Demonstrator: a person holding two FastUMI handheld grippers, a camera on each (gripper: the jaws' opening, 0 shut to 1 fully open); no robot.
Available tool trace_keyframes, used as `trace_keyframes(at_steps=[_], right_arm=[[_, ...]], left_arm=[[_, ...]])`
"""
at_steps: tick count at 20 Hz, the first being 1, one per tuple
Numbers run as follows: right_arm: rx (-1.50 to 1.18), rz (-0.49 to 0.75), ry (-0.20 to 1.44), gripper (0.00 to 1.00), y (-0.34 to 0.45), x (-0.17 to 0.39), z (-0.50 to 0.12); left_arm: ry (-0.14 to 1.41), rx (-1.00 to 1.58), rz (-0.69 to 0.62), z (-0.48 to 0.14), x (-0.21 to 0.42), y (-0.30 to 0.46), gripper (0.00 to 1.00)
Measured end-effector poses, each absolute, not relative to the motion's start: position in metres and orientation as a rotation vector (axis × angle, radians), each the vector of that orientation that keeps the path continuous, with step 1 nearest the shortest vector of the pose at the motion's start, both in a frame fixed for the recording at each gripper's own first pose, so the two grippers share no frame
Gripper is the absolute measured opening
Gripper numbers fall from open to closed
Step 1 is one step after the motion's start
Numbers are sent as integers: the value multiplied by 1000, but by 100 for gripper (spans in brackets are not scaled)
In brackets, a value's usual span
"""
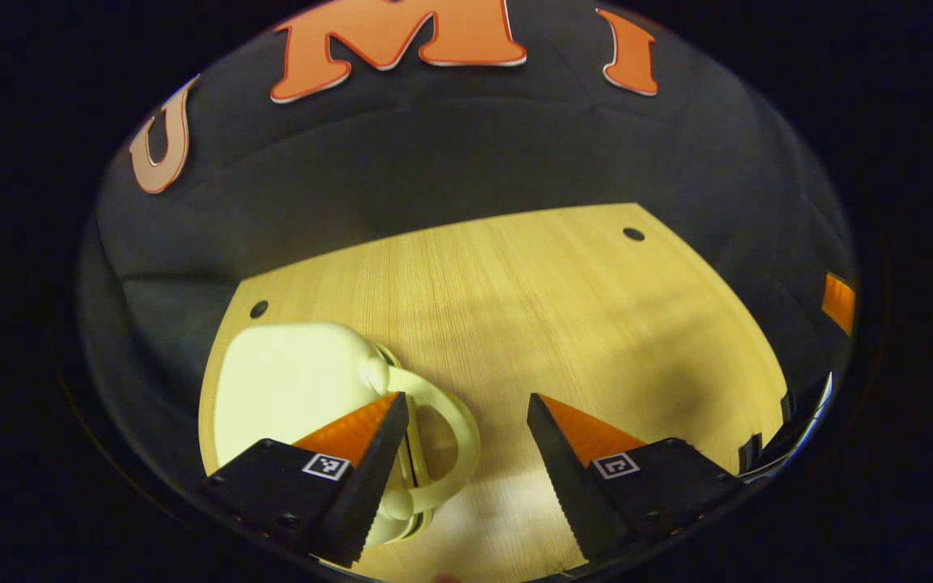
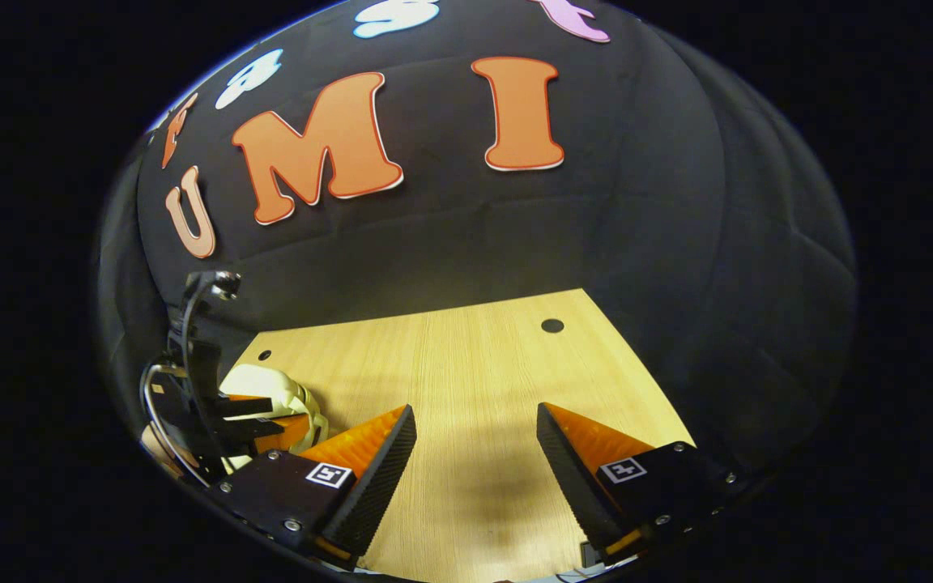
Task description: First open the suitcase, pack the skin care products into it, and then close the suitcase.
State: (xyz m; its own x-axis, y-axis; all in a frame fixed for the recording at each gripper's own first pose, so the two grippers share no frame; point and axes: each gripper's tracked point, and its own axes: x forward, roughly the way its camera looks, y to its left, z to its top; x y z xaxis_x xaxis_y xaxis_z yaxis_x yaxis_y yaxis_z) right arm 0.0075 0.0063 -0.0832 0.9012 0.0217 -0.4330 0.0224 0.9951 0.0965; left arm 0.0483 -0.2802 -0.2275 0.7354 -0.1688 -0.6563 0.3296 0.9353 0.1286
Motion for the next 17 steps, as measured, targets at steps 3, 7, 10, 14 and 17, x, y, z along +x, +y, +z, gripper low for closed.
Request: trace_keyframes(at_steps=[3, 7, 10, 14, 17], right_arm=[[93, 0, 334, 95, 16, 11, -37], [55, -14, 155, 95, 29, 12, 14], [-12, -14, 71, 95, 47, 8, 32], [-36, -5, -1, 95, 65, 3, 39], [-20, 19, 8, 95, 72, 6, 27]], left_arm=[[494, 167, -276, -139, 48, -282, 93], [262, 80, -234, -69, 34, -272, 99], [168, 36, -172, -73, 33, -265, 99], [22, -18, -84, -66, 36, -261, 99], [30, -51, -69, -72, 38, -261, 98]])
